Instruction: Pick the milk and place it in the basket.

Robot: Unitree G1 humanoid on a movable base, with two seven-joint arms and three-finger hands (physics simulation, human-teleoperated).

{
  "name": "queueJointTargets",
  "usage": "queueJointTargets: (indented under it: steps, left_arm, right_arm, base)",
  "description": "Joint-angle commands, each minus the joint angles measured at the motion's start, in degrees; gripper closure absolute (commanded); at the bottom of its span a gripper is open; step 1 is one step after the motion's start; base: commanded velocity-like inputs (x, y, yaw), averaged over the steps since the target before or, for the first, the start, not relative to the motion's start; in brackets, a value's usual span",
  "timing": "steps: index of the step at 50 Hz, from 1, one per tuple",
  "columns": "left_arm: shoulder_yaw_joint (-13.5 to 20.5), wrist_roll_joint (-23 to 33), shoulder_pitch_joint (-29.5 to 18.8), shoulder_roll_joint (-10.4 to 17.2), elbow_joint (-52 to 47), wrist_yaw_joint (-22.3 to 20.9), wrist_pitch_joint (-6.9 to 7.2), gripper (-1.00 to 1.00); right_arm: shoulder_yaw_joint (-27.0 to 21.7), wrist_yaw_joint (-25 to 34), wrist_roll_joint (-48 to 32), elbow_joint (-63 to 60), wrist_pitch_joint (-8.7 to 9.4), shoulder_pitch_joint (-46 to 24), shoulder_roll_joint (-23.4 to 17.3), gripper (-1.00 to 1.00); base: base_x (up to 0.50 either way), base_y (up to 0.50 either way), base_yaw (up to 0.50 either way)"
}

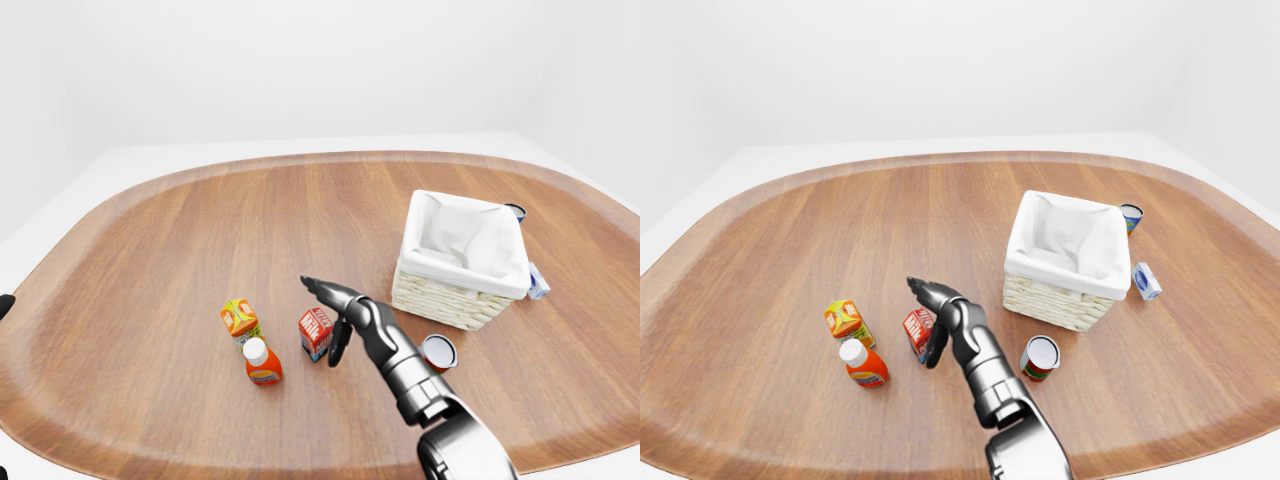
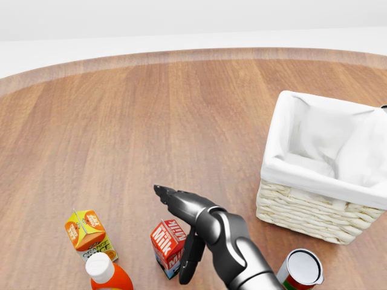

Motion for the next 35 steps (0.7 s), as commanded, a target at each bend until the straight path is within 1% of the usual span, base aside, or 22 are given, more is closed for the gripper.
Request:
queueJointTargets:
  steps: [1,26,29,31,35]
  left_arm:
    - [-0.02,0.0,-0.02,0.01,0.04,-0.06,0.0,-1.0]
    - [-0.07,-0.03,-0.05,0.02,0.11,-0.16,0.0,-1.0]
    - [-0.06,-0.02,-0.05,0.02,0.11,-0.16,0.0,-1.0]
    - [-0.06,-0.03,-0.06,0.01,0.12,-0.19,0.0,-1.0]
    - [-0.06,-0.04,-0.05,0.02,0.11,-0.16,0.0,-1.0]
  right_arm:
    - [-0.04,-0.67,0.29,1.97,0.0,-1.02,0.14,-1.0]
    - [-0.27,-4.19,1.18,9.98,0.0,-4.1,1.1,-1.0]
    - [-0.36,-4.89,1.38,11.47,-0.57,-4.6,1.08,-1.0]
    - [-0.28,-4.84,1.41,11.25,-0.33,-4.46,1.31,-1.0]
    - [-0.43,-6.01,1.78,13.75,-1.43,-5.28,1.38,-1.0]
  base:
    - [0.0,0.0,0.0]
    - [0.0,0.0,0.0]
    - [0.0,0.0,0.0]
    - [0.0,0.0,0.0]
    - [0.0,0.0,0.0]
